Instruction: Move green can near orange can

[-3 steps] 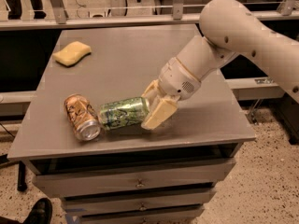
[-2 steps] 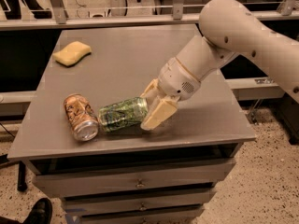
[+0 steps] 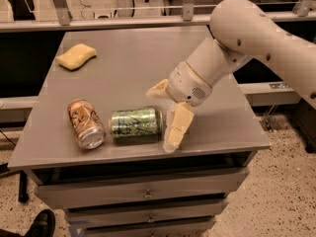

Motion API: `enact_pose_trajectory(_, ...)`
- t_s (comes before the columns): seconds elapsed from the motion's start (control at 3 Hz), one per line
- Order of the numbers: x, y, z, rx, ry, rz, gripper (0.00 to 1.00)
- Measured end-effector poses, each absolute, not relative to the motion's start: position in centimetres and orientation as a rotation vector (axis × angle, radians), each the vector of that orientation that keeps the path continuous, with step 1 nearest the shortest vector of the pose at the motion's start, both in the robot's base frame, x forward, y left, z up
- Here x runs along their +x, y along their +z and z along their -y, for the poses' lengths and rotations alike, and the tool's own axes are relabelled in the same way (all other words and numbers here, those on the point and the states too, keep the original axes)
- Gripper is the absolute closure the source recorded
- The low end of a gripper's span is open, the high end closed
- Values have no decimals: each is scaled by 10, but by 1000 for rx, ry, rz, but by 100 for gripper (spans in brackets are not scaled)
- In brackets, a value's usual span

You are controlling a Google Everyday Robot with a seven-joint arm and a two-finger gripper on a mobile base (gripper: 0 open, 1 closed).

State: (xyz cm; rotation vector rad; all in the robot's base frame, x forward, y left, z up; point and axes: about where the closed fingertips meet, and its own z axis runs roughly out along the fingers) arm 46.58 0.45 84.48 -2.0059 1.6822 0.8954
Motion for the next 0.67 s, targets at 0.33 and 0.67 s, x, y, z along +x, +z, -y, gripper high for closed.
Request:
enact_pose_trajectory(0.33,472,847,3,-1981,876,-1700,0)
enact_pose_trajectory(0.67,502,862,31,-1893,802,-1727,0)
